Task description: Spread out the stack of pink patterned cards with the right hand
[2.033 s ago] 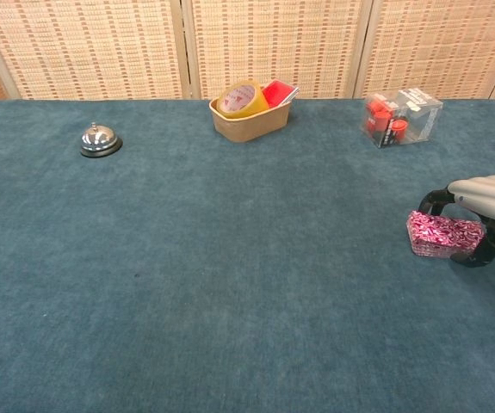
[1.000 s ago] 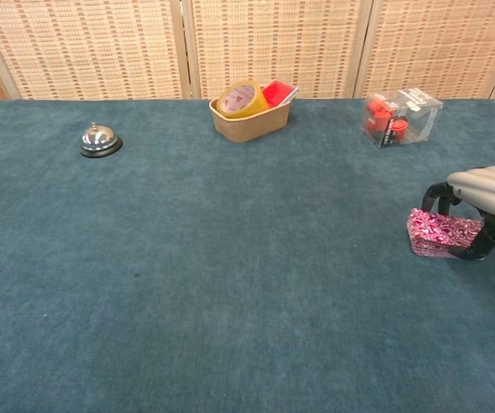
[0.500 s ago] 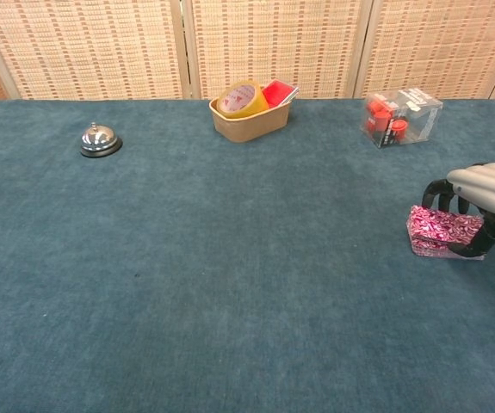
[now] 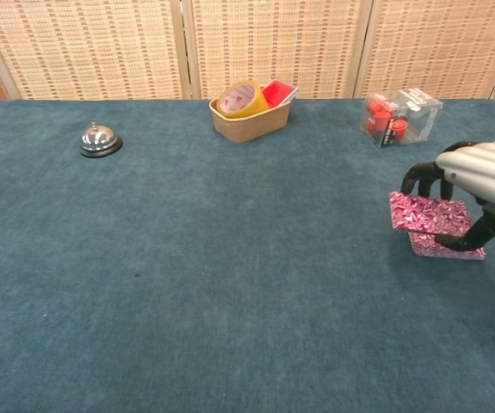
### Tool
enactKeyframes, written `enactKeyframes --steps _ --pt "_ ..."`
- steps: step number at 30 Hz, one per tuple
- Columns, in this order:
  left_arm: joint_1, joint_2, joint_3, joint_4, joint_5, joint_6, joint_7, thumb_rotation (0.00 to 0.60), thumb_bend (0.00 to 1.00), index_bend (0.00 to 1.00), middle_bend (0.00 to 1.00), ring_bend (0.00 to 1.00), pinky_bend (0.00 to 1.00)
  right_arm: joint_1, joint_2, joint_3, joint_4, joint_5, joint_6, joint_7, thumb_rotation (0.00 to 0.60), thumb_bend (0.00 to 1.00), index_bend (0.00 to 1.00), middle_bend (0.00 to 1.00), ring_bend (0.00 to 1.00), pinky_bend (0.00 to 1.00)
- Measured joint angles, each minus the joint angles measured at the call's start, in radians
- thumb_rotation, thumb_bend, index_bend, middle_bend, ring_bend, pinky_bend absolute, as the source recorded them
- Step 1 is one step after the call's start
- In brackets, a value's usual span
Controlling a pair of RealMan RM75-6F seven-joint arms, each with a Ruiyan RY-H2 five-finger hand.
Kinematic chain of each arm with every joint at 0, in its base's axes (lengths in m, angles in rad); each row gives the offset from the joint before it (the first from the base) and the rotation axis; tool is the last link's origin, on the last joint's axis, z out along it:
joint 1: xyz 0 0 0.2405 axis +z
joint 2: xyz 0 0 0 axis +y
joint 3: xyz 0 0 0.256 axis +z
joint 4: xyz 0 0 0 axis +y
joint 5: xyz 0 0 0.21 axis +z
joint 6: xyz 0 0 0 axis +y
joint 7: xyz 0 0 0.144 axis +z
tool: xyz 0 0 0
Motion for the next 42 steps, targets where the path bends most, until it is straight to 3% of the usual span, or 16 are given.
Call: enactKeyframes --steps 7,10,14,20,25,33,42 --pt "0.002 0.004 0.004 0.001 0.009 0.007 -0.009 0.600 0.47 0.00 0.00 0.00 0.08 -0.011 -0.060 -0.070 -0.009 -0.068 -0.012 -0.067 0.600 0.27 0.60 0.49 0.35 0.00" --pt "0.003 0.007 0.004 0.002 0.010 0.009 -0.013 0.600 0.47 0.00 0.00 0.00 0.08 -0.019 -0.097 -0.088 0.030 -0.096 -0.014 -0.086 0.600 0.27 0.49 0.46 0.33 0.00" --pt "0.004 0.011 0.005 0.004 0.009 0.010 -0.023 0.600 0.47 0.00 0.00 0.00 0.08 -0.029 -0.134 -0.104 0.077 -0.125 -0.022 -0.110 0.600 0.27 0.25 0.35 0.26 0.00" --pt "0.000 0.012 0.008 0.004 0.009 -0.003 -0.028 0.600 0.47 0.00 0.00 0.00 0.08 -0.022 -0.108 -0.106 0.045 -0.080 -0.066 -0.150 0.600 0.27 0.01 0.20 0.15 0.00" --pt "-0.004 0.011 0.008 0.009 0.010 -0.009 -0.033 0.600 0.48 0.00 0.00 0.00 0.08 -0.014 -0.063 -0.111 0.000 -0.051 -0.090 -0.176 0.600 0.27 0.00 0.18 0.12 0.00" --pt "0.000 0.011 0.002 0.008 0.002 0.001 -0.032 0.600 0.48 0.00 0.00 0.00 0.08 -0.030 0.016 -0.112 -0.046 -0.107 -0.056 -0.124 0.600 0.27 0.00 0.18 0.10 0.00" --pt "-0.003 0.004 0.005 0.009 0.007 -0.004 -0.028 0.600 0.48 0.00 0.00 0.00 0.08 -0.034 0.067 -0.030 0.013 -0.025 -0.062 -0.037 0.600 0.27 0.00 0.18 0.07 0.00"
